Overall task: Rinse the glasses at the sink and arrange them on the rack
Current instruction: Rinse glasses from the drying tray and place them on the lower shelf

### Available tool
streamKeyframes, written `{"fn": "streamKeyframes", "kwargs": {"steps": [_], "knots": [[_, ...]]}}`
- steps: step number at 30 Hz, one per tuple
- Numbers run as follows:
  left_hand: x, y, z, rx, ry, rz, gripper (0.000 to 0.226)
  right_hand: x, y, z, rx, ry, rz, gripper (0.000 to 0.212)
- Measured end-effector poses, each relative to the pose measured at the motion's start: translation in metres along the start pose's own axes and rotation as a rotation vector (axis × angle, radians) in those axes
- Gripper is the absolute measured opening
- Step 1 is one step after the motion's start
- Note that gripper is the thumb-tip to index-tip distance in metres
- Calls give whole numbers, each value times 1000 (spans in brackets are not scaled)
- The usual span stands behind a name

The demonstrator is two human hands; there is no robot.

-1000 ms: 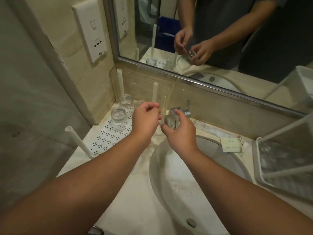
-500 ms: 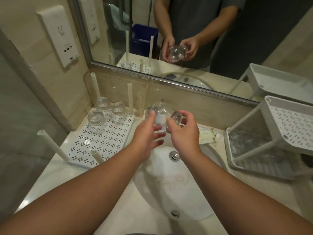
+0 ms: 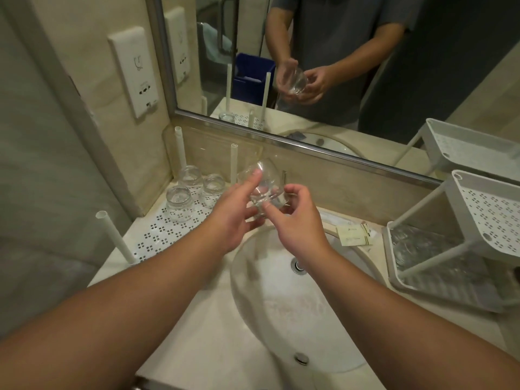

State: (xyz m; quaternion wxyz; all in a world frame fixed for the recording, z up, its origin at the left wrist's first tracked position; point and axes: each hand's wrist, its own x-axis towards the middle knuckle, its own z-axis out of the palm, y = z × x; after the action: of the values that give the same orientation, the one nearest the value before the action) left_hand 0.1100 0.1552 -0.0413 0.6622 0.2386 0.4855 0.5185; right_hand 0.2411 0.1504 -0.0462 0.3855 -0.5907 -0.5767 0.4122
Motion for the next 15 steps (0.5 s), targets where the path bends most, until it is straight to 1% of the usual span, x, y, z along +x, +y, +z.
{"fn": "streamKeyframes", "kwargs": {"steps": [1,4,5,7,10,11,13,15], "knots": [[-1,3,-3,19,2,20,50,0,-1,3,-11,-12,-12,50],[-1,10,-9,72,0,66,33,2,-6,9,-37,-14,-36,52],[-1,12,-10,93,3,80,31,2,-8,10,-42,-16,-34,53],[1,14,-12,138,-10,116,33,2,-10,12,-49,-20,-20,56],[5,14,-13,227,-54,166,45,3,-11,12,-48,1,6,57],[8,13,-13,262,-67,184,45,3,-10,11,-54,13,8,57],[12,11,-14,320,-97,222,29,3,-9,9,-61,39,12,53],[16,9,-14,352,-130,237,23,3,-7,7,-48,58,29,50]]}}
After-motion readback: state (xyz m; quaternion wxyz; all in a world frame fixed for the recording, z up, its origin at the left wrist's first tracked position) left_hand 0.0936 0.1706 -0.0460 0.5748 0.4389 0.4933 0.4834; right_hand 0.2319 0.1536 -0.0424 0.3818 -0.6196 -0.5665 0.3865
